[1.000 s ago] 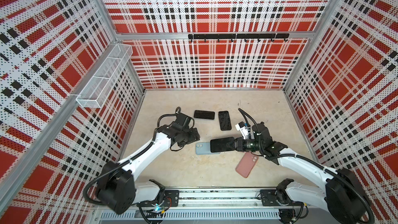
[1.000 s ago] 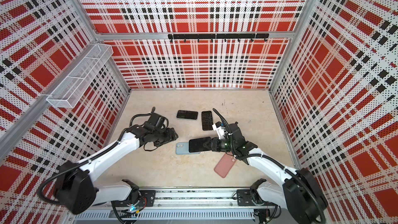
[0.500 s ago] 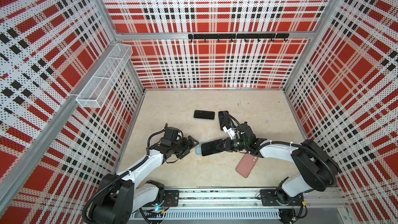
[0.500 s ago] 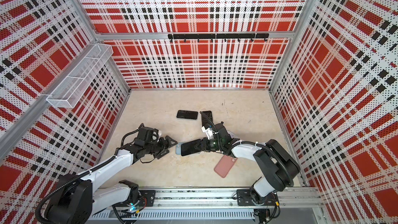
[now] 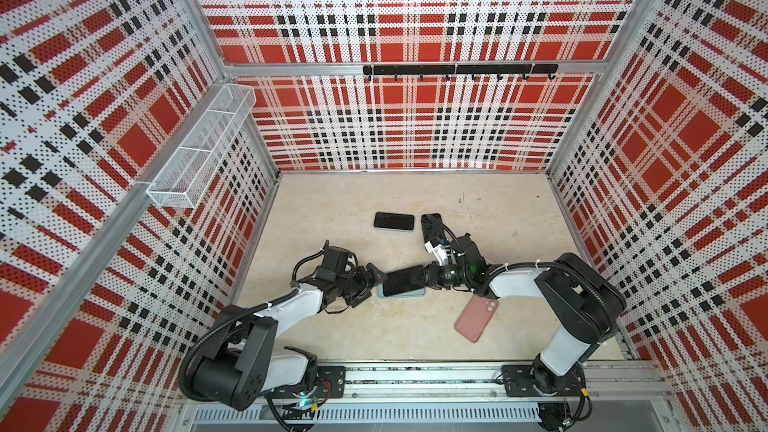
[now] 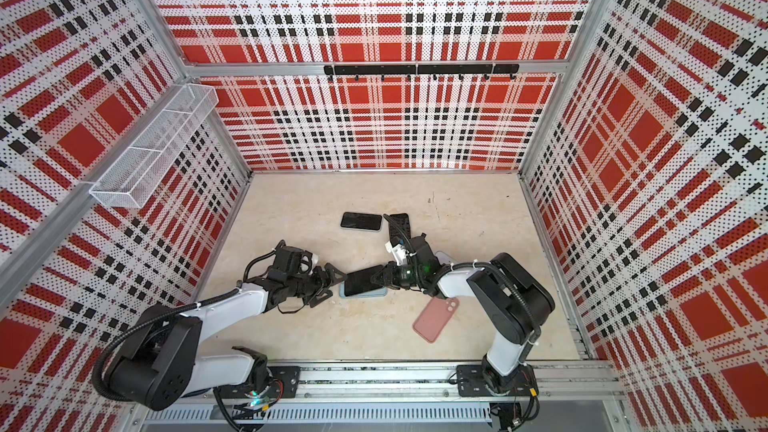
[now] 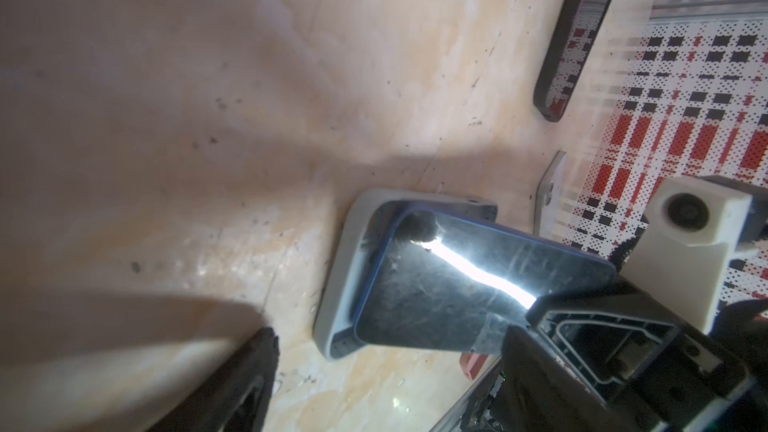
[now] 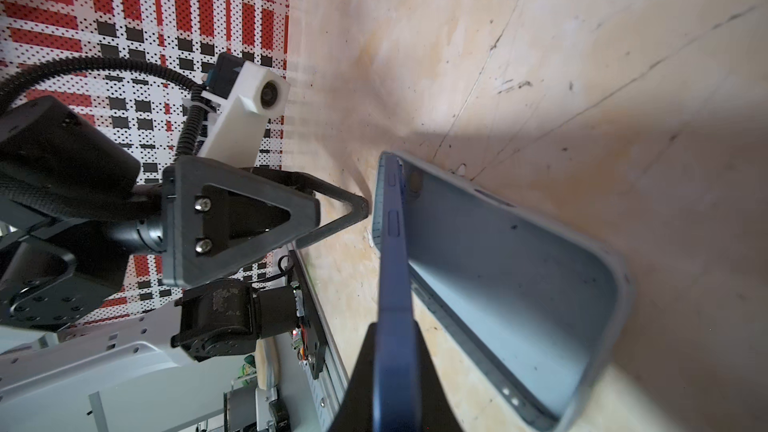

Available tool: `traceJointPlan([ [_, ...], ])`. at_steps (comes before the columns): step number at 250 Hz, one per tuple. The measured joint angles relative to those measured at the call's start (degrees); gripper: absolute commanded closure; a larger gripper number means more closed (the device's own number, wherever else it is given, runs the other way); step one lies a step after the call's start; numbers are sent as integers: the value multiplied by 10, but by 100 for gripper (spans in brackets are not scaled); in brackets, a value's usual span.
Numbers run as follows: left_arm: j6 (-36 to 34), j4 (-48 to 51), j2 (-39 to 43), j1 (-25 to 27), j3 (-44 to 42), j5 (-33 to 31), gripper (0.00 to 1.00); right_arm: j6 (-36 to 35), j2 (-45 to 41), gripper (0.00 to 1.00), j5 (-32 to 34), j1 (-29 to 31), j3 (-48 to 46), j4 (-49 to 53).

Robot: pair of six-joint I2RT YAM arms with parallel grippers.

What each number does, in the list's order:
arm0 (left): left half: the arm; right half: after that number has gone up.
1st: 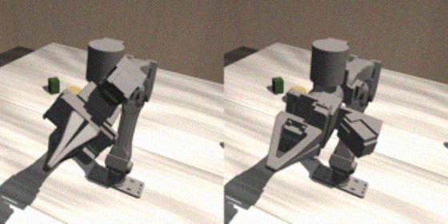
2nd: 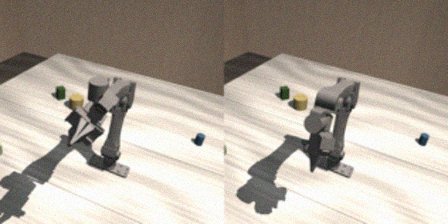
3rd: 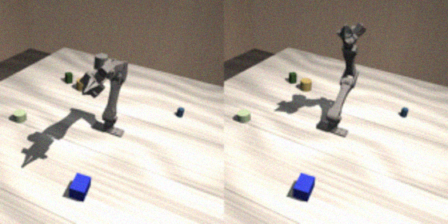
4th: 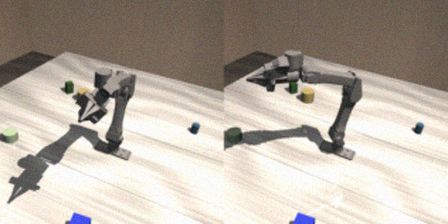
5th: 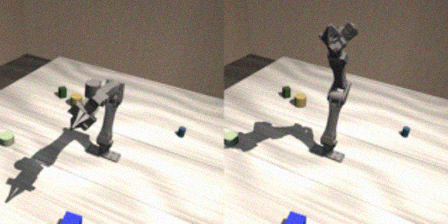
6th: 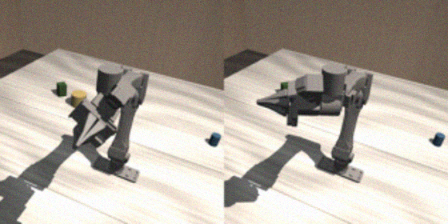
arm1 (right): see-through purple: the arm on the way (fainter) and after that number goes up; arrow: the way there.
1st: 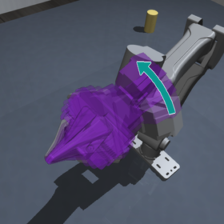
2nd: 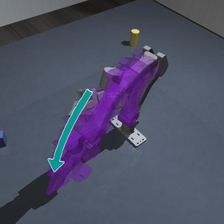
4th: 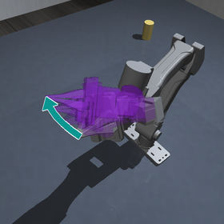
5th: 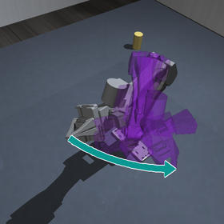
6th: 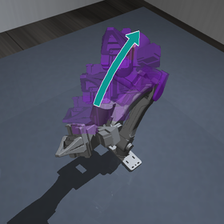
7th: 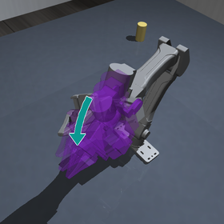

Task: Put the phone into the phone case
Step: 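Lower the black phone into the case with right while left holds it, then open the right gripper and press the phone into the case with the left gripper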

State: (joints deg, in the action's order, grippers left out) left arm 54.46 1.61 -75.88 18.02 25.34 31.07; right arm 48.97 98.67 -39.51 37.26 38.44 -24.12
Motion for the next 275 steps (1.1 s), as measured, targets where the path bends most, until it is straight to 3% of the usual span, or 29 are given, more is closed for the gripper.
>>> traceJointPlan([
  [98, 23, -96, -47, 0, -2, 16, 15, 54, 82, 100, -37, -2, -5, -129],
  [146, 30, -116, -49, 0, -8, 17, 15, 56, 90, 100, -37, -3, -10, -145],
  [195, 31, -120, -49, 0, -9, 16, 15, 28, 78, 84, -17, 1, -9, -114],
  [238, 32, -128, -53, 1, -9, 16, 16, -16, 63, 61, 50, 19, -4, -15],
  [275, 34, -132, -55, 1, -9, 16, 16, -63, 36, 49, 104, 38, 28, 69],
])
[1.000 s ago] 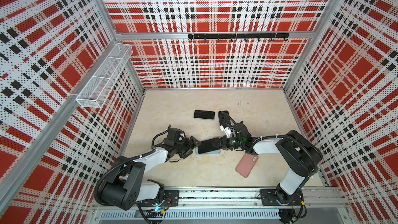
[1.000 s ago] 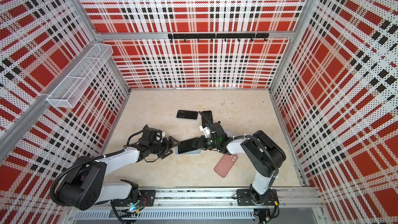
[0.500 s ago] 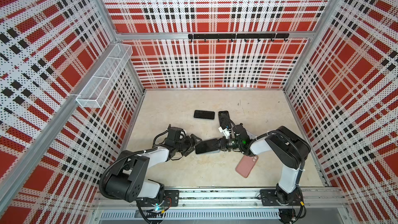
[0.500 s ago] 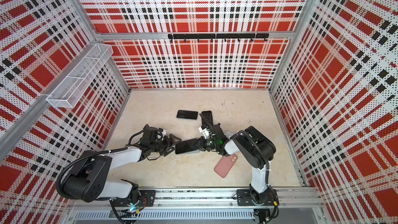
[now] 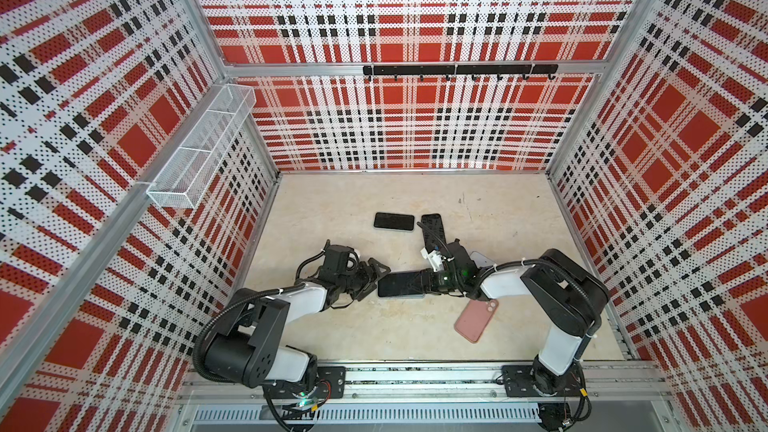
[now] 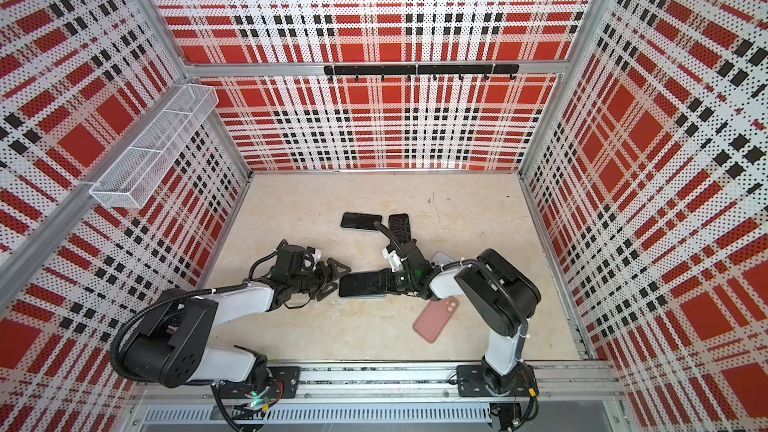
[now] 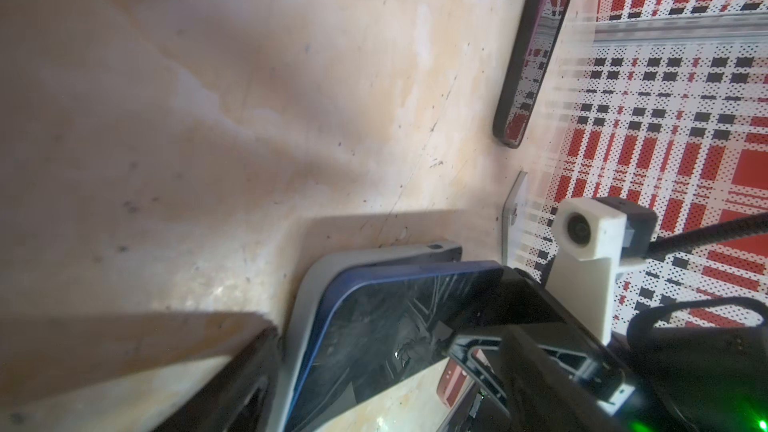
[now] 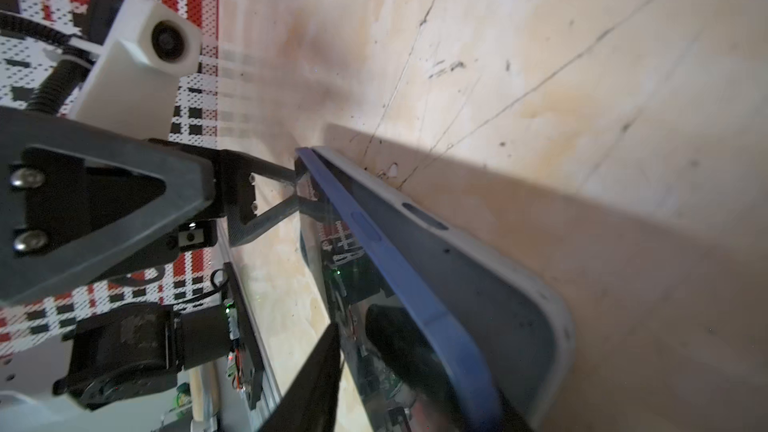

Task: Put the phone into the phone case
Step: 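Open the right gripper and press the phone into the case with the left gripper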

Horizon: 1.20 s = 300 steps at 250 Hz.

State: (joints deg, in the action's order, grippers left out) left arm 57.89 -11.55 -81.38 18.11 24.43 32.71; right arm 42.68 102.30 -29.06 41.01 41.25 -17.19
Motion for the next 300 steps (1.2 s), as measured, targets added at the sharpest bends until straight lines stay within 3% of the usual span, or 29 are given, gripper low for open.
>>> traceJointPlan([
  [67, 4, -8, 0, 0, -4, 0, 16, -56, -38, 33, 82, 21, 39, 126],
  [166, 10, -13, 9, 0, -16, -1, 22, -120, -123, 29, 190, 35, 94, 308],
  [215, 14, -4, 10, 0, -19, -10, 34, -135, -136, 28, 220, 36, 99, 333],
  [300, -47, 139, 11, 38, 52, -106, 34, -139, -109, 29, 234, 36, 96, 320],
])
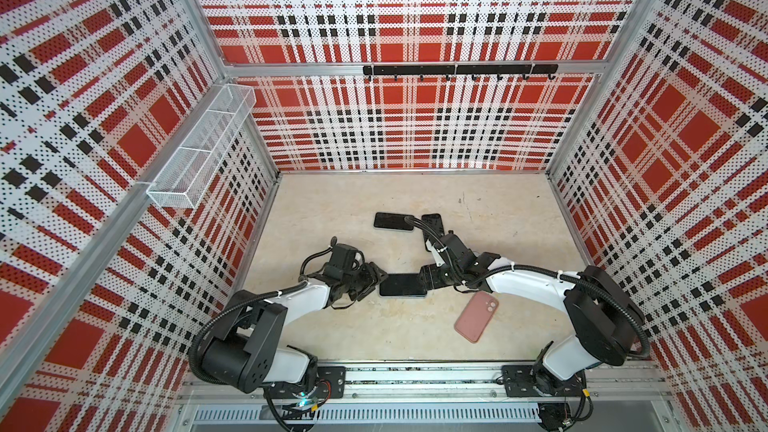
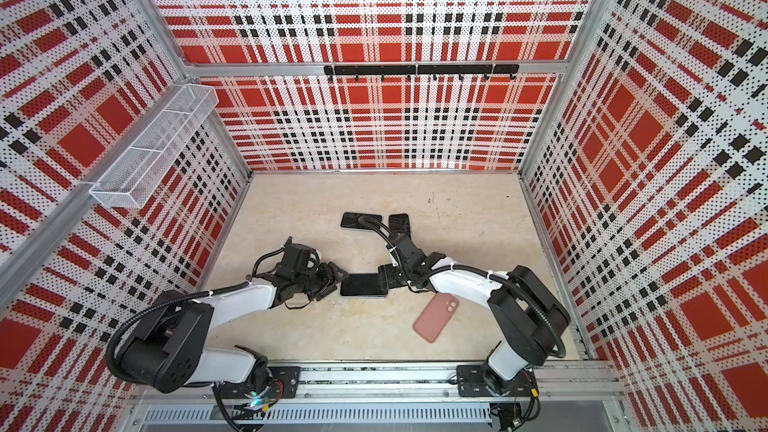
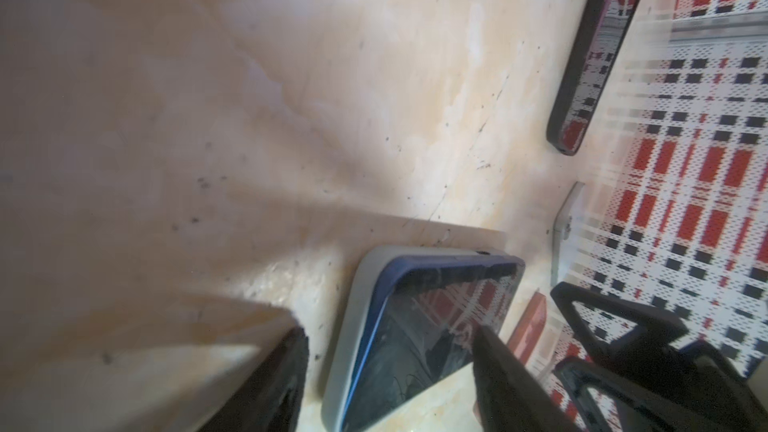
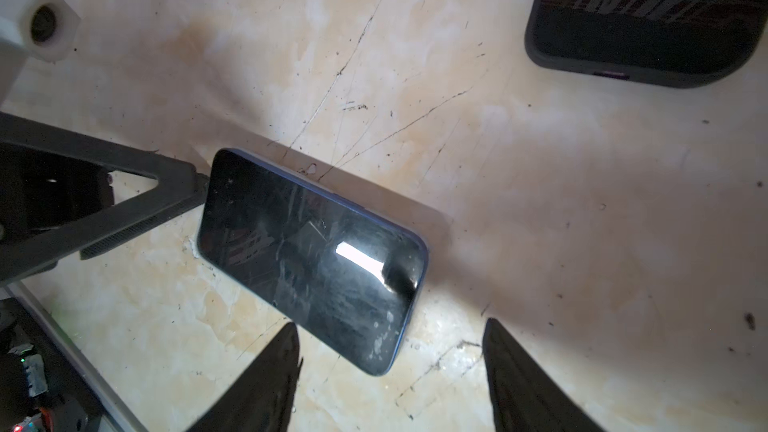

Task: Put the phone into the phone case
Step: 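Open the right gripper and press the phone into the case with the left gripper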

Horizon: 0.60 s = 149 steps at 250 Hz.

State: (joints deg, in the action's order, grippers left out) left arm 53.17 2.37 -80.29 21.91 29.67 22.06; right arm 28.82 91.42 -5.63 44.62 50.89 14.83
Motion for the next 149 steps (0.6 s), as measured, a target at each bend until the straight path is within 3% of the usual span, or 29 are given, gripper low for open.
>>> traceJointPlan([
  [79, -36, 97, -61, 26, 97, -90, 33, -7, 24, 31, 1, 0, 0, -26],
  [149, -76, 164, -144, 72, 191, -174, 52, -8, 24, 31, 1, 0, -10, -44],
])
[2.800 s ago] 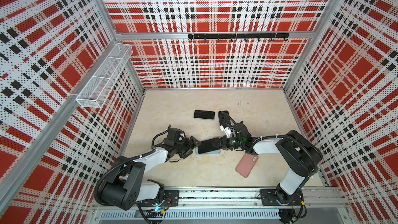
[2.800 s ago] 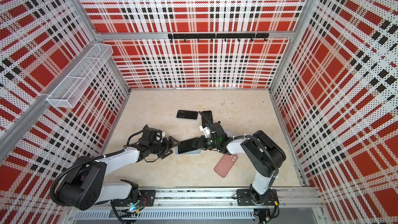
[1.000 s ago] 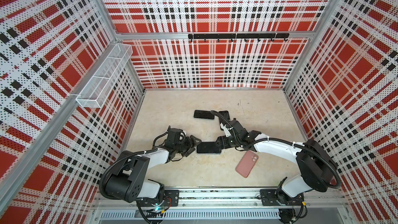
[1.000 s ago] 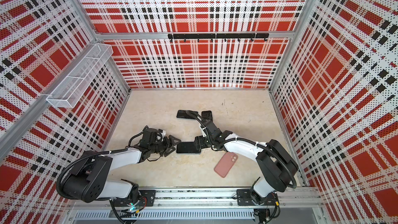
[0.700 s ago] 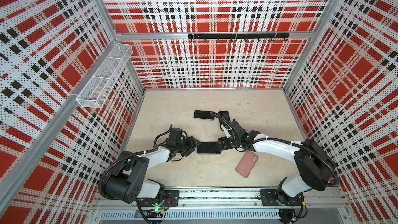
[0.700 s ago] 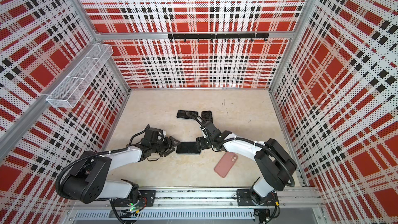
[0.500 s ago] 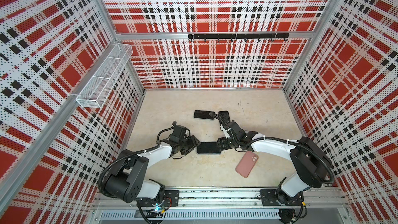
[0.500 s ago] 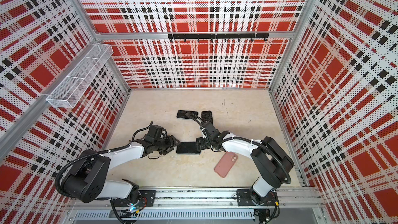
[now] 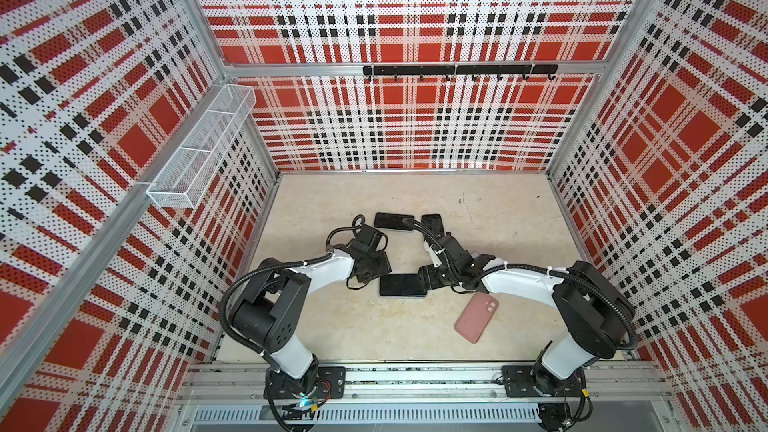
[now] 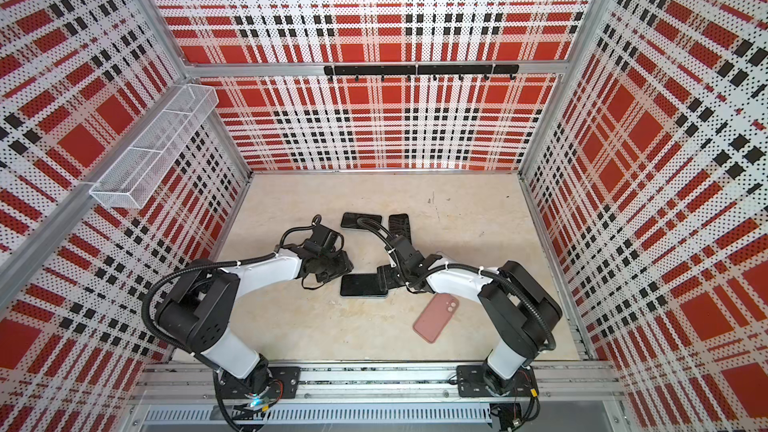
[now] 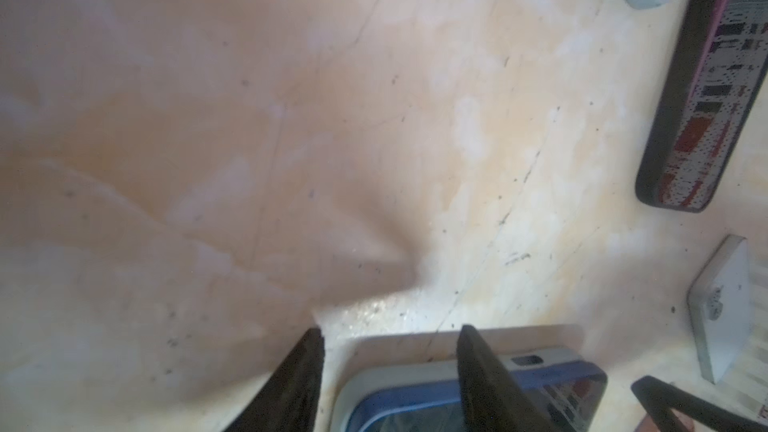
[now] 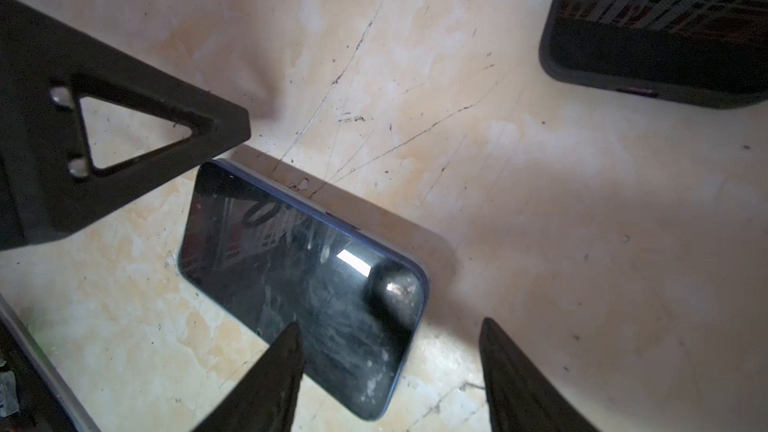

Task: Put the phone into the phone case

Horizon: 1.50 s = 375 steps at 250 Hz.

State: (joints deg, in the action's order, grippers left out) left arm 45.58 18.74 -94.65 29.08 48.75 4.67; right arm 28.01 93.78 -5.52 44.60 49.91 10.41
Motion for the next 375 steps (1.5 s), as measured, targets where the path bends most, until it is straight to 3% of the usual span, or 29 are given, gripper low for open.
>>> traceJointPlan([
  [30, -7, 5, 1, 14, -5, -33, 62, 0, -3, 31, 0, -3, -2, -2],
  [73, -5, -13, 6, 31, -28, -67, 63, -2, -17, 31, 0, -7, -3, -6],
  [147, 14, -40, 5, 69, -46, -144, 61, -2, -33, 31, -1, -9, -14, -8],
  [192, 40, -92, 16, 91, -80, -185, 51, -2, -52, 31, 1, -9, -20, -7],
  [219, 49, -119, 24, 94, -96, -187, 43, -1, -63, 31, 0, -9, -20, -7],
  [274, 50, -110, 53, 91, -104, -178, 43, 3, -64, 27, 0, -9, -28, -8],
  [323, 52, -24, 100, 84, -110, -156, 44, 21, -64, 19, -15, -16, -62, -21],
  [375, 49, 51, 137, 76, -122, -135, 46, 47, -46, 19, -55, -25, -84, -63],
])
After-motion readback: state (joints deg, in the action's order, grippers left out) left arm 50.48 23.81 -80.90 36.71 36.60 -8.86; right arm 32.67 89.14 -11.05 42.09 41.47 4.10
